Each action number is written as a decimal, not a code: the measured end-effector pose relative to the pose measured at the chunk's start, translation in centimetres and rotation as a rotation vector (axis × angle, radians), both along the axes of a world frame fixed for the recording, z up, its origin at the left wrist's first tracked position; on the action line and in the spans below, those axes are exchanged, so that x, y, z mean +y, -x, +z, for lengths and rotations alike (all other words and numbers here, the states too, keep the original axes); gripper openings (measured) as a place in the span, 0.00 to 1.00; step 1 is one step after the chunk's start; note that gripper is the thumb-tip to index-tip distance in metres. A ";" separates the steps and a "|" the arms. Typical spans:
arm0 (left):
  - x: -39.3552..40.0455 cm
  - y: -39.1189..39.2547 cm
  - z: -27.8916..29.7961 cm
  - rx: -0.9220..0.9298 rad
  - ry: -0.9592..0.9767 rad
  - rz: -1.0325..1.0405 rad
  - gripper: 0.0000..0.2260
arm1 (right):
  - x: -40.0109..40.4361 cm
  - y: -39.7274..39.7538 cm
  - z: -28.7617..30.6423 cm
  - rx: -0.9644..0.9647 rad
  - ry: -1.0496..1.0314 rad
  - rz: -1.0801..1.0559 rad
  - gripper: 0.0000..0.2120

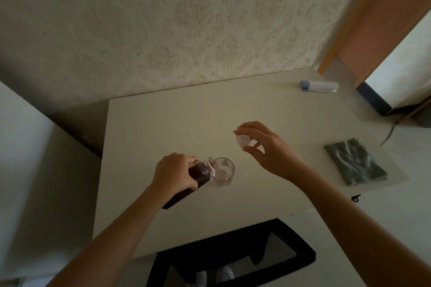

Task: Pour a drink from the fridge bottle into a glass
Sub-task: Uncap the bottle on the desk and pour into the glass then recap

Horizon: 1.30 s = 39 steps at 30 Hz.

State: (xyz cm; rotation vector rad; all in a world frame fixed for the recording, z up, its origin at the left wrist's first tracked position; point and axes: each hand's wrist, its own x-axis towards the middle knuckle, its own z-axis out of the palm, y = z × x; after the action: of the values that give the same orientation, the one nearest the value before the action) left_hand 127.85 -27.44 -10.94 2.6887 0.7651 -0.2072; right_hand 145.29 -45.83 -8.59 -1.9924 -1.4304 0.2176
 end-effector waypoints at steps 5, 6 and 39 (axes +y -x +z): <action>-0.2 -0.6 -0.1 0.043 -0.060 -0.043 0.18 | -0.5 -0.1 -0.2 0.014 0.013 -0.020 0.20; -0.3 -0.7 -0.2 0.055 -0.068 -0.046 0.18 | -0.6 -0.1 -0.2 0.012 0.017 -0.023 0.20; -1.9 0.8 0.6 -0.187 0.154 0.125 0.30 | -1.4 1.3 -0.1 0.074 0.057 -0.039 0.20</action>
State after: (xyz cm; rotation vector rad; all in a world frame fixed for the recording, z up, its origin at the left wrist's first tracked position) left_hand 127.06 -29.32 -10.38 2.4642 0.8206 0.0154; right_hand 143.96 -47.25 -8.70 -2.0341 -1.3516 0.3152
